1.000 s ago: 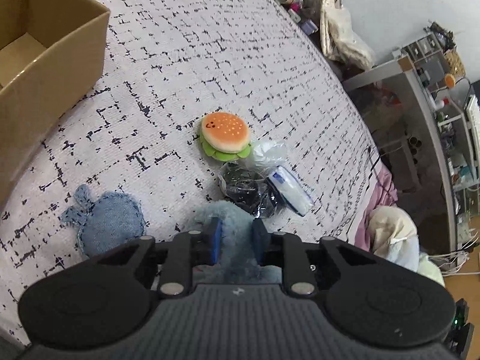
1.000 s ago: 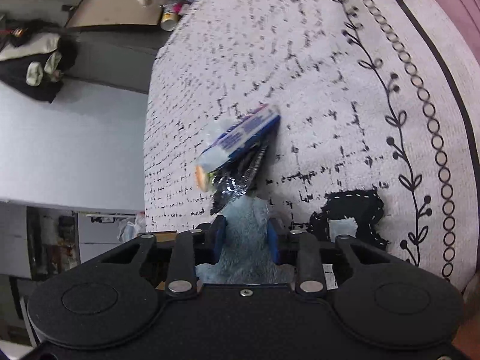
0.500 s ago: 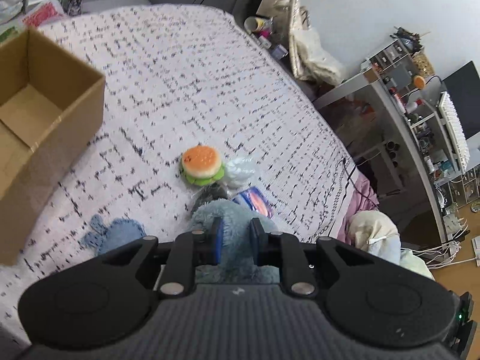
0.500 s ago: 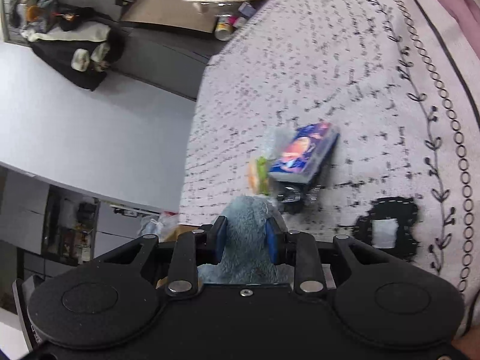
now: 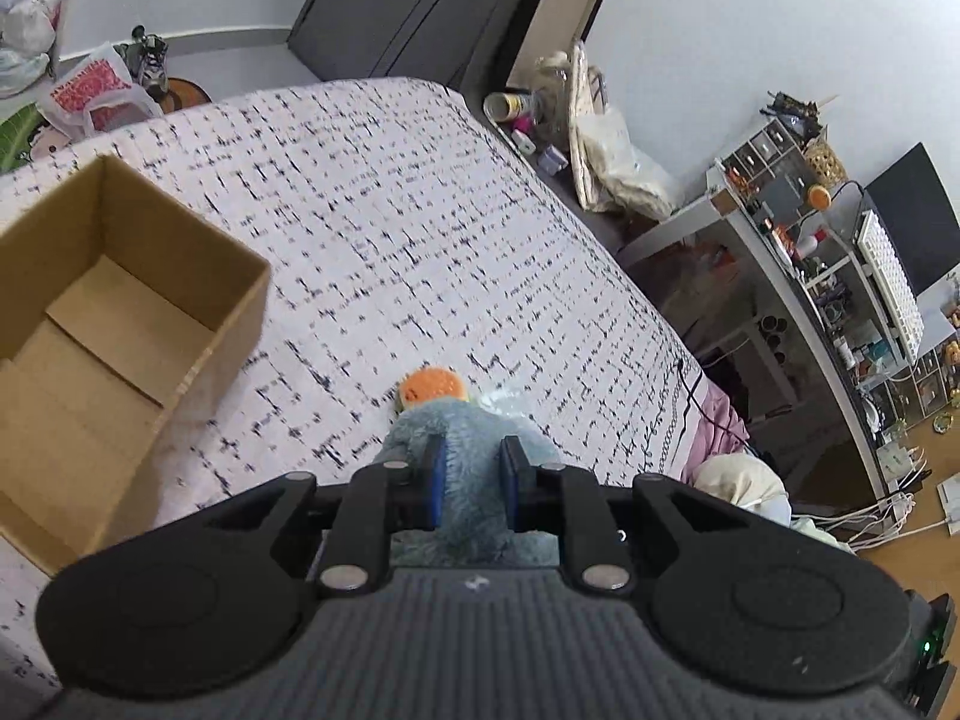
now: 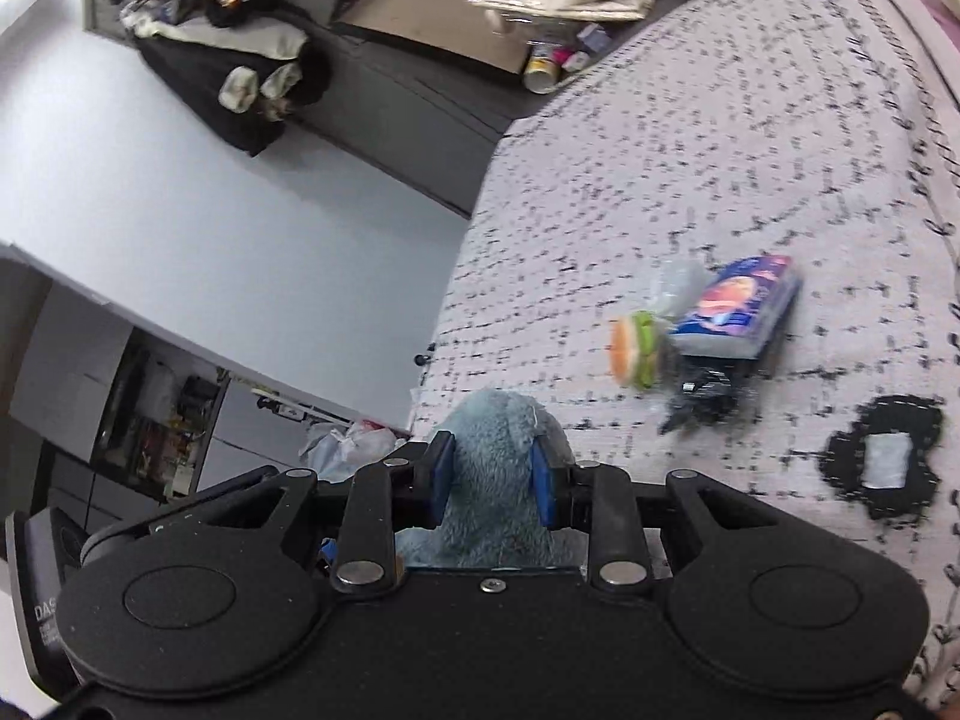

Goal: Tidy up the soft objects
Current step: 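Carry the grey-blue plush with the left tool and release it into the box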

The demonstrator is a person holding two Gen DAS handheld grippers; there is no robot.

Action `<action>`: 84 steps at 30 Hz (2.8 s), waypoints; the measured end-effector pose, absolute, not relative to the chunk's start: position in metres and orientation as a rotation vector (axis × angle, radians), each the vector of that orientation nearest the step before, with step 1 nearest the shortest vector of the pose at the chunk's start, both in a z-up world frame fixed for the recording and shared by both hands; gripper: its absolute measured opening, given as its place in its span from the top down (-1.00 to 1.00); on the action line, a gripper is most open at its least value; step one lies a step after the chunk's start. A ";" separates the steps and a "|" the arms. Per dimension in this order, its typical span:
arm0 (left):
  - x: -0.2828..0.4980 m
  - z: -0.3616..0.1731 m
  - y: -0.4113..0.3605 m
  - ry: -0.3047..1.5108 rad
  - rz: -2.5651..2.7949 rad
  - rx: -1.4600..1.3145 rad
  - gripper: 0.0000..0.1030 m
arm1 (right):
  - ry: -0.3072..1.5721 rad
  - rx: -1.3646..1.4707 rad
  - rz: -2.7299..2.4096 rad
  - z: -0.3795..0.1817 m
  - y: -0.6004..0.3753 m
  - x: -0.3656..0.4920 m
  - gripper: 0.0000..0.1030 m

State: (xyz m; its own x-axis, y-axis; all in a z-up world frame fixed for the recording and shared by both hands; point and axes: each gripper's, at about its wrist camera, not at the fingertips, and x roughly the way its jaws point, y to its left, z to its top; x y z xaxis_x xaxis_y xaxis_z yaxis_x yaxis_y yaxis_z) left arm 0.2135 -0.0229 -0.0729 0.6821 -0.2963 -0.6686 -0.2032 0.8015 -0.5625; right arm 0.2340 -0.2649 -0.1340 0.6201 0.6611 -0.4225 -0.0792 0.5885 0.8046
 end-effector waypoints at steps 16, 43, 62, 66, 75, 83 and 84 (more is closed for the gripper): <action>0.212 -0.064 0.050 0.766 -0.029 -0.699 0.66 | 0.749 0.785 0.611 -0.128 -0.195 0.248 0.47; 0.239 -0.108 0.166 0.802 0.106 -0.763 0.66 | 0.840 0.678 0.622 -0.152 -0.070 0.281 0.45; 0.239 -0.122 0.181 0.869 0.269 -0.738 0.10 | 0.848 0.547 0.572 -0.143 -0.049 0.272 -0.33; 0.229 -0.106 0.175 0.831 0.287 -0.702 -0.19 | 0.827 0.514 0.544 -0.131 -0.058 0.264 -0.63; 0.205 -0.069 0.152 0.709 0.335 -0.589 -0.62 | 0.787 0.463 0.446 -0.101 -0.097 0.241 -1.00; 0.186 -0.038 0.122 0.664 0.334 -0.487 -0.77 | 0.751 0.424 0.377 -0.079 -0.135 0.220 -1.00; 0.185 -0.035 0.119 0.673 0.325 -0.483 -0.77 | 0.744 0.420 0.371 -0.076 -0.141 0.216 -1.00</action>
